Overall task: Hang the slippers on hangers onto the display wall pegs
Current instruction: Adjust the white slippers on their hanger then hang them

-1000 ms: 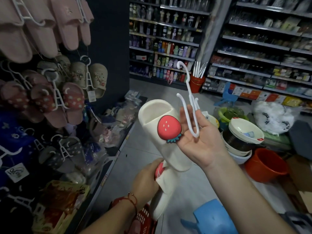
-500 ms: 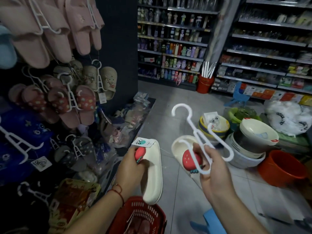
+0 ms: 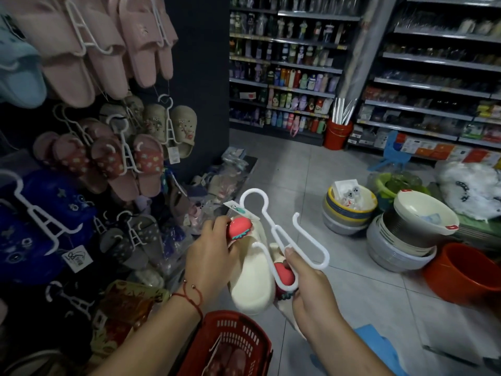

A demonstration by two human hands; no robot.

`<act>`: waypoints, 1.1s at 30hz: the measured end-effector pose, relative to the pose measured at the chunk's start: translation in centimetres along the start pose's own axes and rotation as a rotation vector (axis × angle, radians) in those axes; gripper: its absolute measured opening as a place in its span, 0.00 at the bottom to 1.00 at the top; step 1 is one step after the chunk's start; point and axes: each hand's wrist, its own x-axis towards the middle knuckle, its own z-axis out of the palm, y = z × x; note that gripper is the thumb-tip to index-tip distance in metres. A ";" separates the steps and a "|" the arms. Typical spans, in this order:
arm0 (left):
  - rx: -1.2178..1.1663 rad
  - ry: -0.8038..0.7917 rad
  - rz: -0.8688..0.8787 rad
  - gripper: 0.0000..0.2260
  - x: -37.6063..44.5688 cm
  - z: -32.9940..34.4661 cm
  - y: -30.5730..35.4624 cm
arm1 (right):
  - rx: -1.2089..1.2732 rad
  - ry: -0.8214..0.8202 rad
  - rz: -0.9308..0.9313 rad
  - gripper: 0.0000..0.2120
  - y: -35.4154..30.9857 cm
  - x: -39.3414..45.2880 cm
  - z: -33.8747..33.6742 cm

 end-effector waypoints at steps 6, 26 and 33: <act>0.157 0.094 0.176 0.20 -0.6 -0.6 0.5 | 0.008 0.009 -0.013 0.11 -0.8 0.6 -0.3; 0.271 0.193 0.453 0.30 -2.3 -3.1 3.1 | -0.264 -0.194 -0.101 0.31 -4.3 -1.5 -4.8; 0.199 0.248 0.439 0.29 -2.8 -3.9 5.3 | -0.105 -0.053 -0.262 0.28 -5.0 -1.2 -3.2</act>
